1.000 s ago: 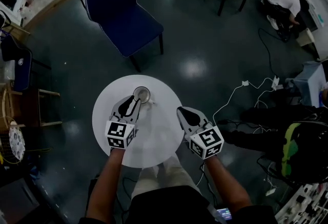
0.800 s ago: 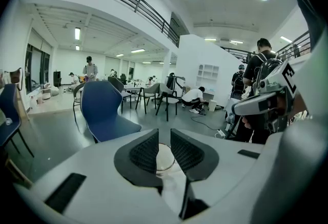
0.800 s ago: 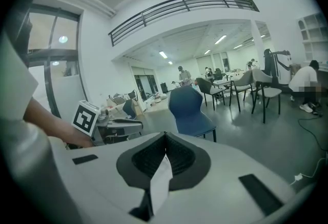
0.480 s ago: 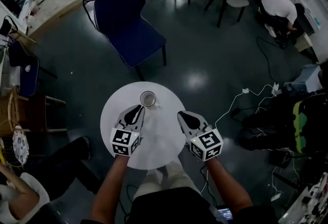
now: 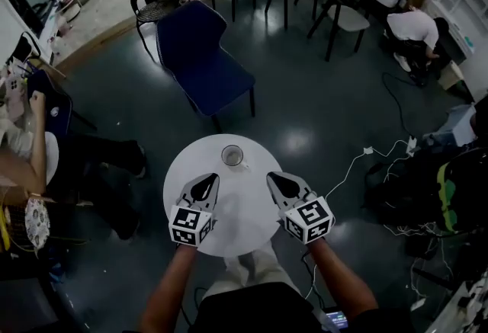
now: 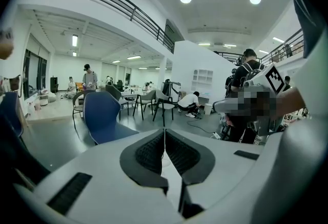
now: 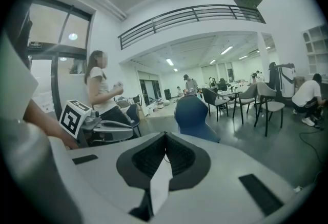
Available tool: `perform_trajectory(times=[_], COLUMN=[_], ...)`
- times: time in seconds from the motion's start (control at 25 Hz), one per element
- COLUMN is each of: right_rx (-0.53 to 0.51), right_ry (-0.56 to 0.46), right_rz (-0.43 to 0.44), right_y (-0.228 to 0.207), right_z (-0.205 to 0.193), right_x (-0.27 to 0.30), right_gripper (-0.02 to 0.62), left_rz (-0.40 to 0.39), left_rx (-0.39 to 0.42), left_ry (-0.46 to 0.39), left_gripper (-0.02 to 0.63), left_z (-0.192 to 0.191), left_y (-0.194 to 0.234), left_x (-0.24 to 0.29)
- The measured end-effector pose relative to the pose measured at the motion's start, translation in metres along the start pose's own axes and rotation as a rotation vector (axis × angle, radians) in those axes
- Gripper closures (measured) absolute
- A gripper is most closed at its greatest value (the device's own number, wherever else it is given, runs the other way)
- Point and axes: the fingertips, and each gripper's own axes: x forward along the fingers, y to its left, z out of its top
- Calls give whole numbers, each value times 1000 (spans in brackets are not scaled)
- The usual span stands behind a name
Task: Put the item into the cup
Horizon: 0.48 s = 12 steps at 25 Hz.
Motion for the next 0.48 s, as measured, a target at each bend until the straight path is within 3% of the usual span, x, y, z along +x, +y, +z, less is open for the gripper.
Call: perform_trajectory(times=[0.48], right_rx=[-74], right_ry=[-64], right_rz=[-4], right_y=[79], right_z=[36], right_x=[-41], right_gripper=[578], left_rz=[-44], left_rx=[1], left_ry=[-79], left_gripper=[589], left_z=[19], left_y=[-36], left_x=[-104])
